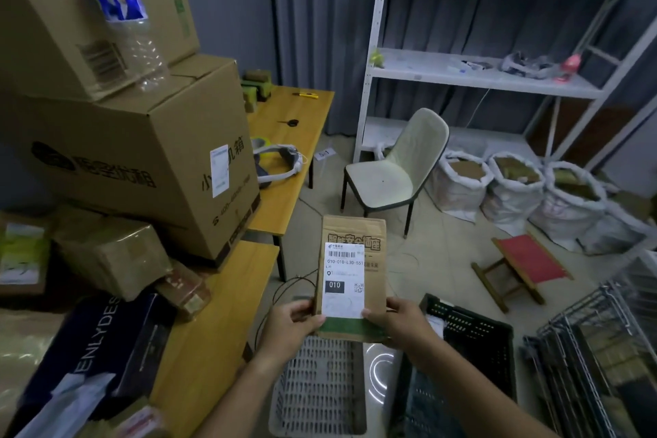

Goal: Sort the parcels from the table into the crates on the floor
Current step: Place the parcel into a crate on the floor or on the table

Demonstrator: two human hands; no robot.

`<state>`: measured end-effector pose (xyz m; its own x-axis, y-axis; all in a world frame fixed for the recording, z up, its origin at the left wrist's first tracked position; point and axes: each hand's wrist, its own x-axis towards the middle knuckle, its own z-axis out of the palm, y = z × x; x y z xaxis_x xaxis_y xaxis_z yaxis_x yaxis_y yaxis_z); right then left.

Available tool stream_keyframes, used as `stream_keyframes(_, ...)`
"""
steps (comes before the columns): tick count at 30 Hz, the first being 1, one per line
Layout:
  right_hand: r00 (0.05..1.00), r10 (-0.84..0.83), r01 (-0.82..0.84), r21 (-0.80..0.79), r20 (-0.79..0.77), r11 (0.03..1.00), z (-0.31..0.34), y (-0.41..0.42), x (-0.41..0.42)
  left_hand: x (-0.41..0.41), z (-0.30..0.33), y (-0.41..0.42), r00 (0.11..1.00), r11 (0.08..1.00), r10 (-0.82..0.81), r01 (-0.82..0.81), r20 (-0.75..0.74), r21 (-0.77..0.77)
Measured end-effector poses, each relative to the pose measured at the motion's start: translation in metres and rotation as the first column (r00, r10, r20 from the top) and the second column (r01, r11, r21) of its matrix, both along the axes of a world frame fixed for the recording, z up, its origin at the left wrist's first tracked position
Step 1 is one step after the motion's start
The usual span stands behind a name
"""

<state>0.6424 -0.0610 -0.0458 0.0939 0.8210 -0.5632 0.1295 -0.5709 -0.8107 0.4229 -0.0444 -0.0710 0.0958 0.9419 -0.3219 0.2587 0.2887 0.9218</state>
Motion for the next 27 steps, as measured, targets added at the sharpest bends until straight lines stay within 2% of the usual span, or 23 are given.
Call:
stream_keyframes(3, 1.000, 0.013, -0.012, -0.078, 0.016, 0.997, -0.034, 0.017, 0.003, 0.007, -0.030, 0.015, 0.999, 0.997, -0.034, 0.033, -0.010, -0.068)
stream_keyframes(8, 0.998, 0.058, -0.054, -0.166, 0.018, 0.985, -0.111, 0.064, 0.003, 0.015, -0.101, 0.051, 0.999, 0.974, -0.008, -0.003, -0.044, -0.225)
stream_keyframes(15, 0.992, 0.123, -0.114, -0.277, 0.016, 0.954, -0.278, 0.152, -0.004, 0.011, -0.270, 0.121, 0.992, 0.887, 0.105, -0.128, -0.075, -0.443)
stream_keyframes(24, 0.993, 0.113, -0.113, -0.356, -0.020, 0.928, -0.514, 0.219, -0.006, 0.006, -0.476, 0.173, 0.990, 0.853, 0.080, -0.129, -0.118, -0.506)
stream_keyframes(27, 0.994, 0.102, -0.108, -0.374, -0.036, 0.921, -0.574, 0.235, -0.013, 0.004, -0.524, 0.188, 0.978, 0.868, 0.018, -0.118, -0.206, -0.483)
